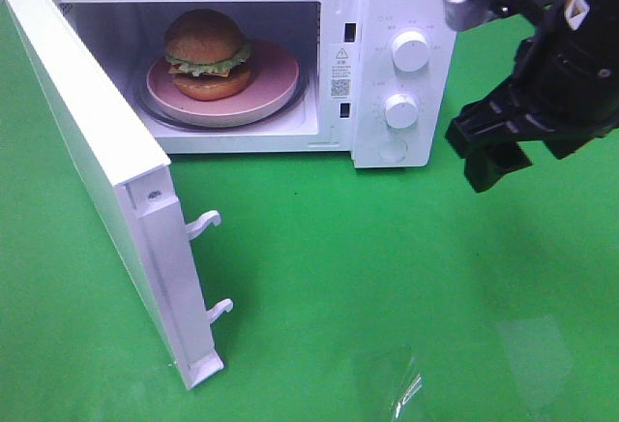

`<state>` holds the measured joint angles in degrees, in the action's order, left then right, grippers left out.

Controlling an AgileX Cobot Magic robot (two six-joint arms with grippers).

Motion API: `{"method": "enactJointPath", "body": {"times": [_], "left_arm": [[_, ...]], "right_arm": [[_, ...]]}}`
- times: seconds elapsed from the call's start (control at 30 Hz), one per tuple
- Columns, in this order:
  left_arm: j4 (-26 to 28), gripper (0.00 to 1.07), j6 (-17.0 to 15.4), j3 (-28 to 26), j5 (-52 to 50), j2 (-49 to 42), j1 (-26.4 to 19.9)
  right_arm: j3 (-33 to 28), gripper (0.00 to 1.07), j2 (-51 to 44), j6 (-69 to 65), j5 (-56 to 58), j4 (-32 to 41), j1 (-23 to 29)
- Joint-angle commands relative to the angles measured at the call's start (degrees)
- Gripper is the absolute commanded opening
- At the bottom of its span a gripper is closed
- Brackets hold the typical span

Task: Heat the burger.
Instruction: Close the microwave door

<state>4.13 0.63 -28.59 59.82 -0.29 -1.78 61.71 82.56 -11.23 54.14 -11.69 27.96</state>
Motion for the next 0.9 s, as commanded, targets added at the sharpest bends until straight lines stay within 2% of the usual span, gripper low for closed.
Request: {"method": "enactJointPath", "body": {"times": [0.03,0.13,0.2,0.3,0.47,0.57,0.63,0.73,0.9], "left_arm": [[0.00,1.00,-0.11,0.17,-0.52,-0.86,0.34],[0.00,1.00,-0.11,0.17,-0.52,-0.86,0.34],[0.00,1.00,-0.11,0.17,-0.52,-0.86,0.34],[0.00,1.00,-0.11,0.17,-0.52,-0.86,0.34],[0.00,1.00,-0.11,0.17,-0.52,-0.86,0.34],[0.00,1.00,-0.11,0.17,-0.52,-0.86,0.34],[0.00,1.00,-0.11,0.17,-0.52,-0.86,0.34],[0.00,1.00,-0.11,0.17,-0.52,-0.86,0.34],[0.00,1.00,-0.11,0.17,-0.52,-0.86,0.34]], "right_arm": [[-0.52,0.74,-4.76,-1.83,3.38,0.63,-3.61],[-0.86,0.74,-6.13,-1.83,3.38,0.63,-4.07],[-3.21,0.74,-11.57,-1.83,4.13,0.46,-4.58],[-4.93,0.74,-14.09,-1.83,4.87,0.46,-4.58],[-11.69,0.74,-22.17,-1.78,5.67,0.52,-4.58],[-13.58,0.74,-24.98,-1.78,5.67,0.52,-4.58],[-16.79,0.74,-30.14,-1.72,5.67,0.57,-4.58],[-17.42,0.74,-31.23,-1.55,5.67,0.57,-4.58],[-20.86,0.74,-39.36,-1.38,5.84,0.46,-4.58]]}}
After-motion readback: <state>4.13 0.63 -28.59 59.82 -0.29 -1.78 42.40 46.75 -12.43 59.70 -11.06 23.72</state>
